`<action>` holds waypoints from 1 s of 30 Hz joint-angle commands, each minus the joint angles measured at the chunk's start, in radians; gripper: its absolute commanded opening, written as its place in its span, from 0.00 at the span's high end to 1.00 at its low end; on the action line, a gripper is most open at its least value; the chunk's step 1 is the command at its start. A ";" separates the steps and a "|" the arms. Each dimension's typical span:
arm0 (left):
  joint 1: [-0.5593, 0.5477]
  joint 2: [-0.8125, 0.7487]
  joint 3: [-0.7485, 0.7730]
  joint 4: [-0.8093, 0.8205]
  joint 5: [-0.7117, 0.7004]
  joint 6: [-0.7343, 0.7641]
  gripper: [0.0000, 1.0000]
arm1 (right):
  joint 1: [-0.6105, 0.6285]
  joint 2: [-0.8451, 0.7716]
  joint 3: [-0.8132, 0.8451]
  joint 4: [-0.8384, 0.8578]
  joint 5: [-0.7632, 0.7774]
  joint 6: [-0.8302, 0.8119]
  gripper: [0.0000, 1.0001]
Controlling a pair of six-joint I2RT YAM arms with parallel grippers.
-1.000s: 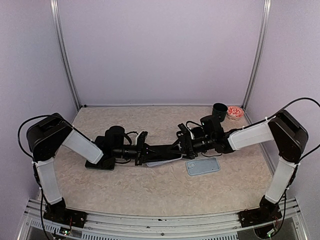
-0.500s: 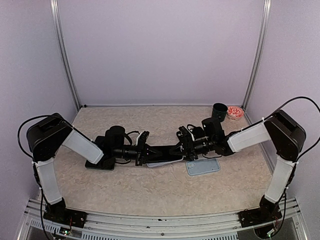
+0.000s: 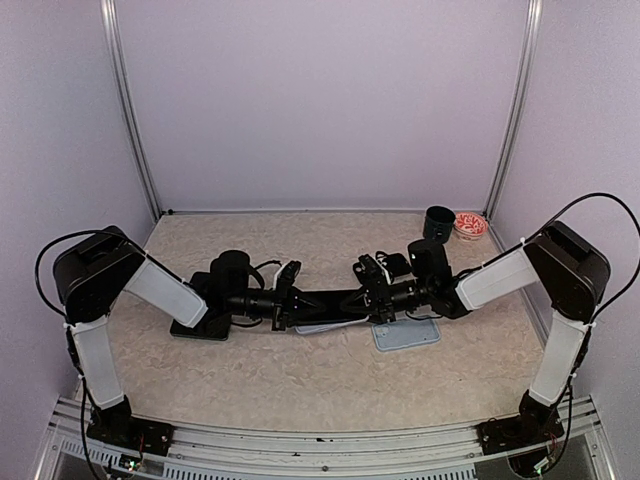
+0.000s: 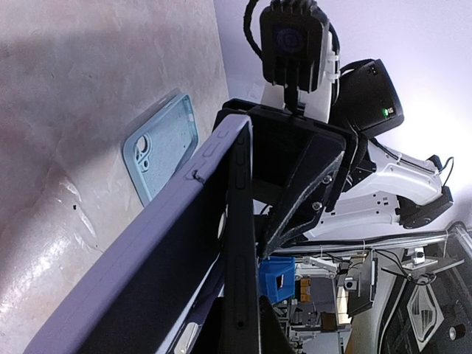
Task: Put the phone into the phone case
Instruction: Install the phone on the phone case.
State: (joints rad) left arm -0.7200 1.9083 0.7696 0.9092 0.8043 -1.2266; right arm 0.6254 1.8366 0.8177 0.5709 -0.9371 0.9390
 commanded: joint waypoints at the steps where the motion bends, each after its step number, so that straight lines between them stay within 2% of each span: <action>1: -0.014 -0.004 0.026 0.008 -0.004 -0.001 1.00 | 0.011 0.003 0.000 0.132 -0.078 0.017 0.61; 11: -0.007 -0.012 0.025 -0.020 -0.008 0.004 0.96 | 0.011 0.004 -0.004 0.141 -0.078 0.025 0.72; 30: 0.010 -0.036 -0.001 -0.026 -0.010 0.001 0.82 | -0.008 0.007 -0.037 0.220 -0.091 0.071 0.72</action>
State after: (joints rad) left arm -0.7166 1.9045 0.7731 0.9012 0.8112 -1.2129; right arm 0.6155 1.8420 0.7856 0.6838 -0.9703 1.0092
